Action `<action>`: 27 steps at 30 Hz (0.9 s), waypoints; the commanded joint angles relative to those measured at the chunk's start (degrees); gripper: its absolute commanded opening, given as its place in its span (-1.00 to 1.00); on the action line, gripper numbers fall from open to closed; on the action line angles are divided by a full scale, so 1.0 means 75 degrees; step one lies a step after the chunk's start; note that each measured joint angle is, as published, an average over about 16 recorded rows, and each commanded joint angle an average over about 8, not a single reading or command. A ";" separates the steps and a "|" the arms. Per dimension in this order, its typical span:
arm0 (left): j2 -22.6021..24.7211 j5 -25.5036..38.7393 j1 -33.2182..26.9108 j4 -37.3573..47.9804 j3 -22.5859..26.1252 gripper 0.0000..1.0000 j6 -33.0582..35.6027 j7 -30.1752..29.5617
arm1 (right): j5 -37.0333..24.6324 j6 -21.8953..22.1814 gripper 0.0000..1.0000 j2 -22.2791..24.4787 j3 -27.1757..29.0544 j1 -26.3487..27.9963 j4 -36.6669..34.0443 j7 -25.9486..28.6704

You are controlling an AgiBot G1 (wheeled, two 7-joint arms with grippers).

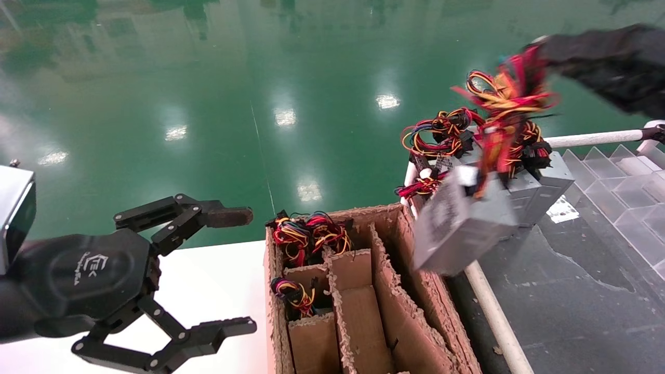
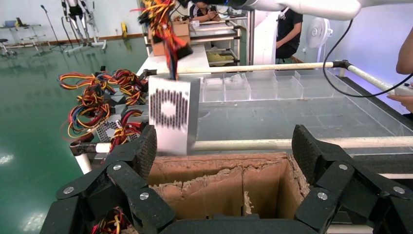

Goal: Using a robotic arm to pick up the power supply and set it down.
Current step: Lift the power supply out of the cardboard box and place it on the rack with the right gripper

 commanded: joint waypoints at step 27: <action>-0.0001 -0.0001 0.0000 0.0000 0.0002 1.00 -0.0001 0.0001 | 0.0754 0.0065 -1.00 0.1199 -0.0561 -0.0999 -0.0829 -0.0625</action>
